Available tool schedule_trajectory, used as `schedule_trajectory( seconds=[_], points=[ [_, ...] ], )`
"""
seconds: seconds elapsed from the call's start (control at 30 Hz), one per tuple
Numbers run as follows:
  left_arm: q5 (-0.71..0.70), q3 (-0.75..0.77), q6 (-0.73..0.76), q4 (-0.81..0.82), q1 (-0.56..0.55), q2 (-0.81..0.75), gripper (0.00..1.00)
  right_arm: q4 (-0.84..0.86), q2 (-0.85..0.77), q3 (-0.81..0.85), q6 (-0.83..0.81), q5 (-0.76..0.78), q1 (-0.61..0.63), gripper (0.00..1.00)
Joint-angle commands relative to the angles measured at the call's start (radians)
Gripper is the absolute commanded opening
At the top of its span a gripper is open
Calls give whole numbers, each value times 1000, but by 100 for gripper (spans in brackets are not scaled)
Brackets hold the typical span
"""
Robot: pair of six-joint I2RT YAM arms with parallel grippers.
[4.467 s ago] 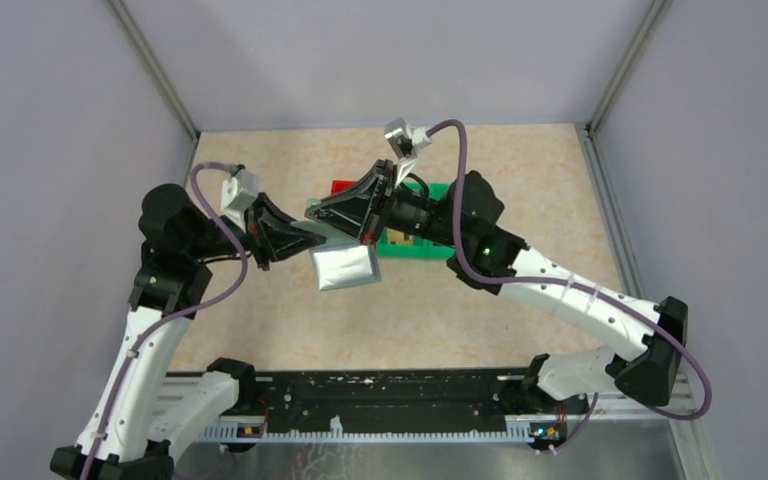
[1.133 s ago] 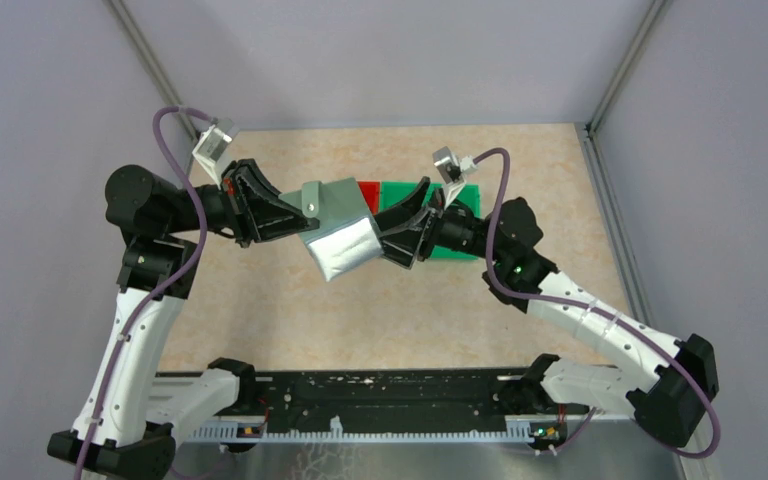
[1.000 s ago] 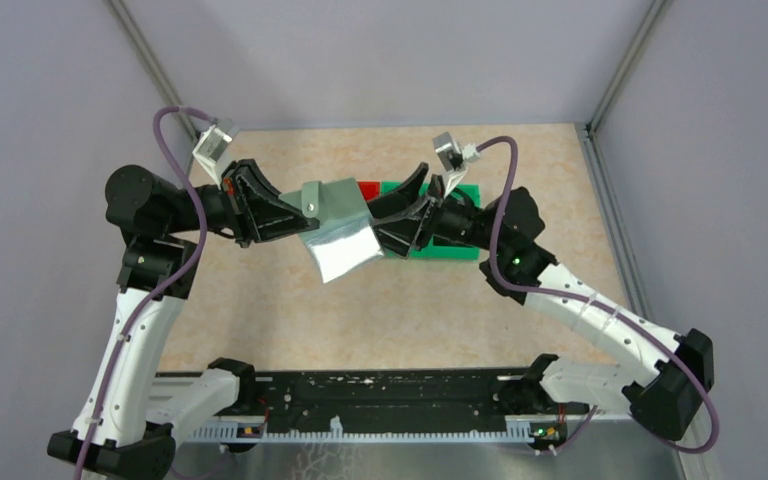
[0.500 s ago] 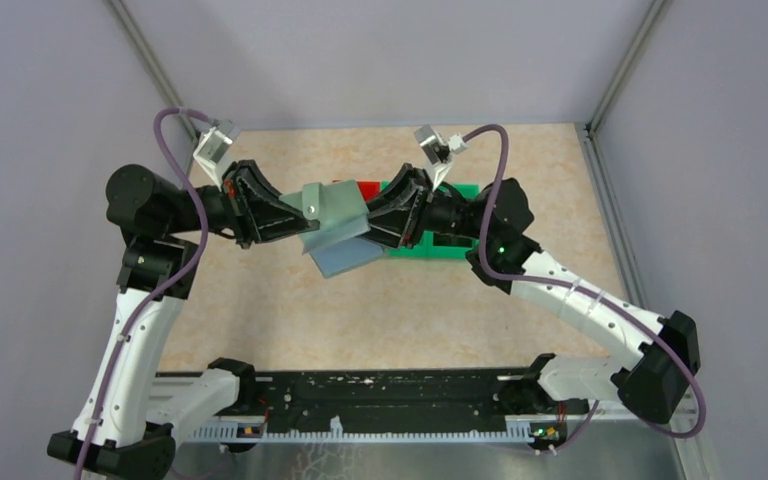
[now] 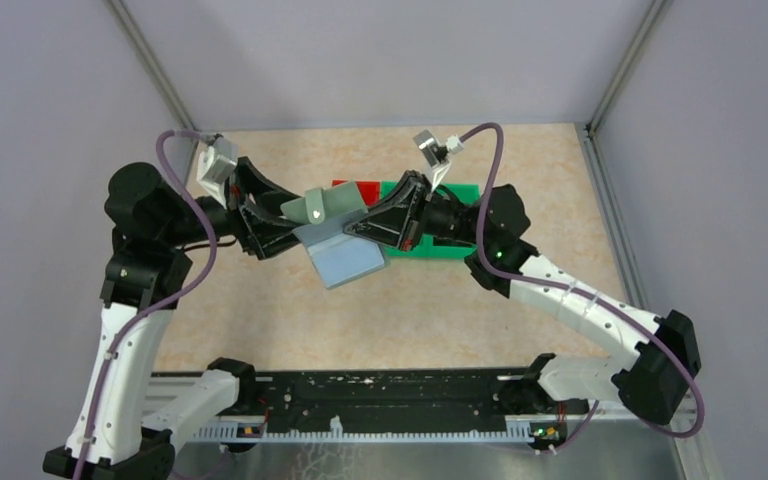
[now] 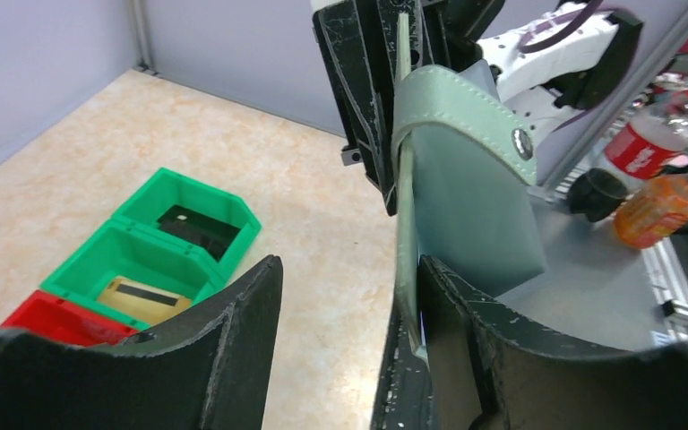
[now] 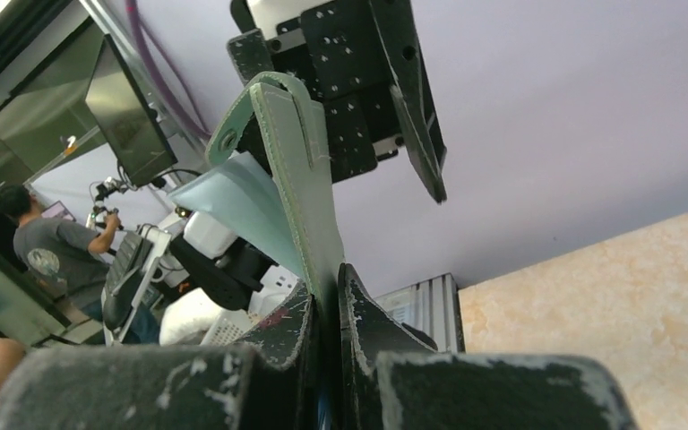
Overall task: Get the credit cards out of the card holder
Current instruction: Open the card holder.
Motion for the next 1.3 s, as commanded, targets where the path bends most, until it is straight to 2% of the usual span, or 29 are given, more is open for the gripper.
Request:
schedule_trajectory(
  seconds=[0.0, 0.13, 0.23, 0.3, 0.47, 0.63, 0.77, 0.87, 0.93, 1.07, 1.1, 1.13, 1.27],
  points=[
    [-94, 42, 221, -108, -3, -33, 64, 19, -74, -20, 10, 41, -9, 0],
    [-118, 70, 484, -257, -2, -35, 70, -44, -123, -34, -11, 99, -27, 0],
    [-38, 37, 511, -322, -3, -38, 72, -47, -132, -31, -15, 113, -29, 0],
    [46, -6, 432, -289, -3, -53, 71, -40, -112, -15, 0, 78, -28, 0],
    [155, -169, 61, 82, -3, -132, 68, 40, -40, -19, 64, 29, 2, 0],
    [224, -160, -70, 197, -3, -115, 66, 21, -8, -12, 36, 58, 32, 0],
    [271, -169, -90, 222, -3, -114, 62, 15, 17, 12, 17, 74, 52, 0],
    [263, -172, -78, 214, -3, -115, 55, -10, 26, 32, -8, 76, 67, 0],
    [222, -171, -73, 202, -3, -114, 46, -5, 31, 36, -16, 79, 75, 0],
    [4, -162, -59, 152, -3, -106, 8, 12, 45, 43, -12, 65, 85, 0],
    [-41, -162, -55, 143, -4, -106, 2, 17, 44, 43, -11, 62, 87, 0],
    [-86, -161, -46, 134, -3, -107, 0, 17, 43, 44, -9, 61, 88, 0],
    [-156, -164, -73, 151, -4, -120, 0, -10, 6, 17, -27, 74, 86, 30]
  ],
)
